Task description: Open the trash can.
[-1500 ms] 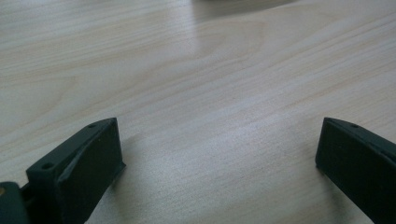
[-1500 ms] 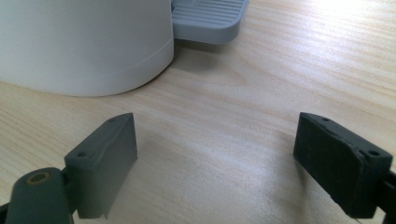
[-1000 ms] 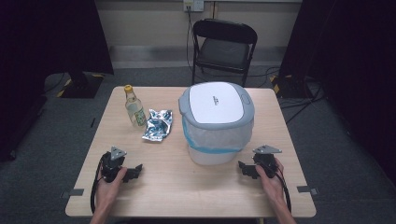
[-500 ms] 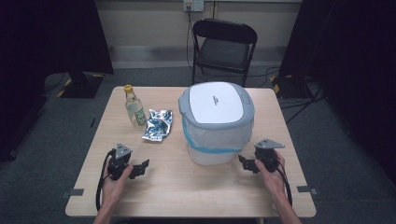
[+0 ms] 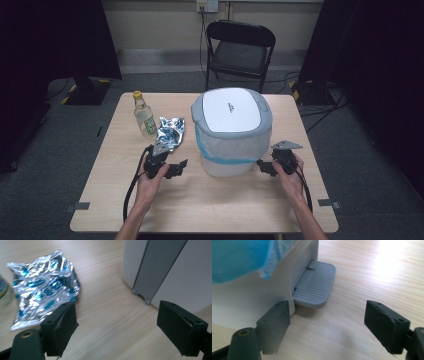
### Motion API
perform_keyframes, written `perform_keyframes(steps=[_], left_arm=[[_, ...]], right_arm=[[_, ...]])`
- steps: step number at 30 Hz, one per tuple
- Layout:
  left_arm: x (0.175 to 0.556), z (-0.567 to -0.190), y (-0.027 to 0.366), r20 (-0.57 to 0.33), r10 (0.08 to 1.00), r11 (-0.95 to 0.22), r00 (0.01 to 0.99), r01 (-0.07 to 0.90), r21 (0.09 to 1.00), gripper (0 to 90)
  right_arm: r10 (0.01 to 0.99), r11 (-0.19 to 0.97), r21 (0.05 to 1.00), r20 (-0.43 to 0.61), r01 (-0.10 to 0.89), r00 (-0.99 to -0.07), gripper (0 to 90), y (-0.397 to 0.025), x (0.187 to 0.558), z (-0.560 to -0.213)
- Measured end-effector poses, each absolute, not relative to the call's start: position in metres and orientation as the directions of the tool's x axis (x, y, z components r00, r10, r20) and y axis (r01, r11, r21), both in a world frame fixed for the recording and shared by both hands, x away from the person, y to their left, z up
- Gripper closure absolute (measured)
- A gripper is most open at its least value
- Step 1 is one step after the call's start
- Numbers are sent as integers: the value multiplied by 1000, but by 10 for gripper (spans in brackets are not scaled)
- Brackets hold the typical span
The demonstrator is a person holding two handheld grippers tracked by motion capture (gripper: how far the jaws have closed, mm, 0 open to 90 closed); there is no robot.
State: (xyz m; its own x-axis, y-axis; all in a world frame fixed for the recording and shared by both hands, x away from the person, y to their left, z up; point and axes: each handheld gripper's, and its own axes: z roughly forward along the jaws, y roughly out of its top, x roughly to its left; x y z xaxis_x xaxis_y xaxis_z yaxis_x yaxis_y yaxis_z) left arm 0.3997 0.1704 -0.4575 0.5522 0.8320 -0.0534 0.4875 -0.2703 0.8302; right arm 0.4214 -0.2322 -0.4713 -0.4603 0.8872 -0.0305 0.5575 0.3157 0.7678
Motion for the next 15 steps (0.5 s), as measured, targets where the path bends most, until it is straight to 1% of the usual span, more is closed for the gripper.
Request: perform_keyframes(steps=[7,10,14,15], left_arm=[[413,-469,158,-116,830,-228,546,521,822,161],[414,-472,152,-101,830,-241,548,516,822,161],[416,-476,144,-82,823,-271,563,515,813,162],[416,-477,142,-81,822,-270,564,512,815,162]], right_arm=[[887,315,770,-31,555,-460,222,-233,431,-475],[891,307,779,-33,547,-453,252,-231,436,-476],[891,294,786,-19,543,-454,236,-233,439,-479],[886,290,787,-6,544,-463,272,-234,439,-480]])
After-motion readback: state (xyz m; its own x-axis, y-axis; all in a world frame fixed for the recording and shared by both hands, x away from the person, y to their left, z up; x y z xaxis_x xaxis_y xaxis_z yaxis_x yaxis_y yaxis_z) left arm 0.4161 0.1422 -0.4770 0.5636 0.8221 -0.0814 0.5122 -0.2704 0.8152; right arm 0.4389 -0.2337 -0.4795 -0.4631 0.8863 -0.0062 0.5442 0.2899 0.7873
